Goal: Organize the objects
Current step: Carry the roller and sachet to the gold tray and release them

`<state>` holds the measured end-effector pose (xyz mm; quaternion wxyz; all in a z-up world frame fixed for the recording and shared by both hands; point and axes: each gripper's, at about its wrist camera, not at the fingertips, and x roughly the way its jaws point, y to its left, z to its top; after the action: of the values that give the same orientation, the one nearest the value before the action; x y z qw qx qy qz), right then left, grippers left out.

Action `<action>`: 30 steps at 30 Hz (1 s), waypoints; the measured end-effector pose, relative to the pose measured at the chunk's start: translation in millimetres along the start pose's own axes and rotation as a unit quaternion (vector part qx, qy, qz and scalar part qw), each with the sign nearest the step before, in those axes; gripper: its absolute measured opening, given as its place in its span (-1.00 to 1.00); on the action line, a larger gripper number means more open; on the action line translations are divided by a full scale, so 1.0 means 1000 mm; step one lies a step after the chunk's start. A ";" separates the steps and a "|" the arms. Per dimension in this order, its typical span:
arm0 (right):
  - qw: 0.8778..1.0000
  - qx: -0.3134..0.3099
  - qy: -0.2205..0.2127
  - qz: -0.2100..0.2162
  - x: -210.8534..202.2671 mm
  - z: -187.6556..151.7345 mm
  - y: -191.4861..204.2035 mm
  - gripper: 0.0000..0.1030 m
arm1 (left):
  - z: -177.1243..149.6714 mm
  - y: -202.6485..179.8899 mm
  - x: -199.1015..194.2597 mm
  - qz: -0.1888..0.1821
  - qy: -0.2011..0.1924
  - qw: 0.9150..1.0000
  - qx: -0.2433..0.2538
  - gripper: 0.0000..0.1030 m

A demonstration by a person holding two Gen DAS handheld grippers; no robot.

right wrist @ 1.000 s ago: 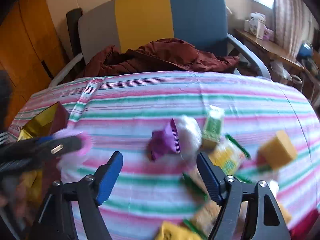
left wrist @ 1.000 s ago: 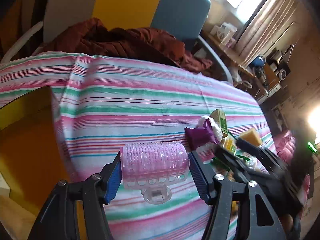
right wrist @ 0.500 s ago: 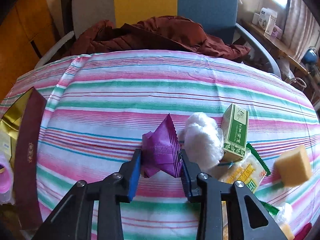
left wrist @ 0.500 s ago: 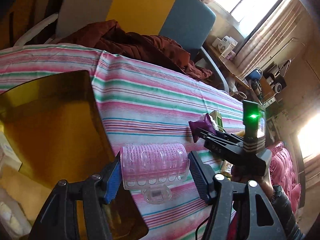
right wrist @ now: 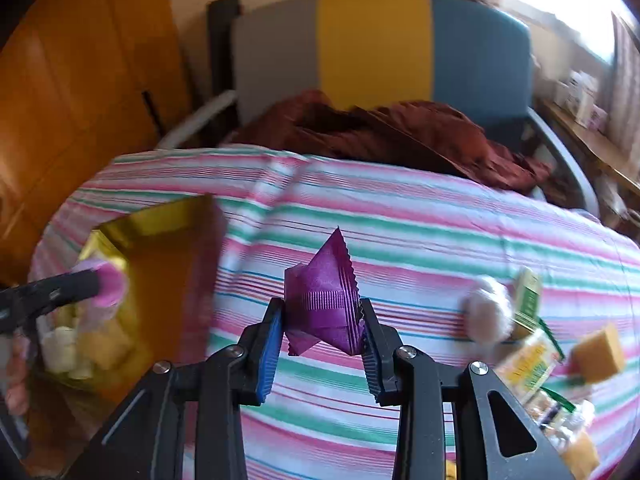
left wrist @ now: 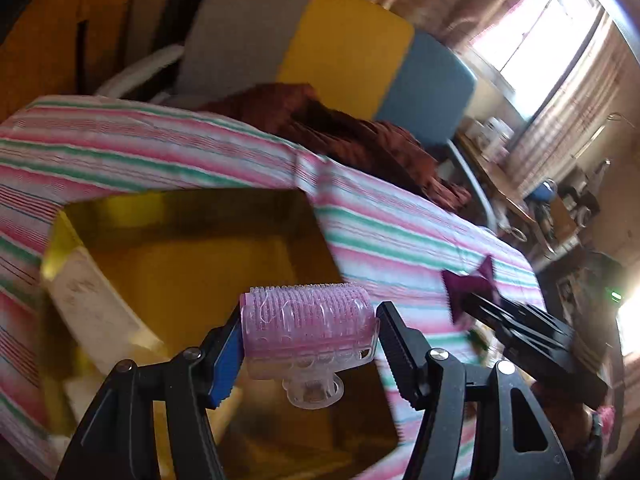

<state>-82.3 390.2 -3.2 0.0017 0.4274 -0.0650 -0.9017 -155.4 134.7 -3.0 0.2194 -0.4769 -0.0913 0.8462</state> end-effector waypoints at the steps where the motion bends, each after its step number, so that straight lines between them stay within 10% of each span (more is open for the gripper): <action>1: 1.000 -0.004 -0.002 0.006 -0.001 0.001 0.007 -0.30 | 0.003 0.007 -0.001 0.005 -0.001 1.000 -0.003 0.24; 15: 0.997 -0.054 0.024 0.057 0.059 0.039 0.126 -0.28 | 0.036 0.113 -0.030 0.110 -0.067 0.987 -0.097 0.52; 30: 0.999 -0.009 0.022 0.047 0.033 -0.011 0.112 0.56 | -0.054 0.074 -0.073 0.128 -0.091 0.987 -0.031 0.49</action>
<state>-100.6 276.1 -22.4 0.0493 0.4436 -0.0772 -0.8915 -98.0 32.8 -2.3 0.0855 -0.4126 -0.0754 0.9037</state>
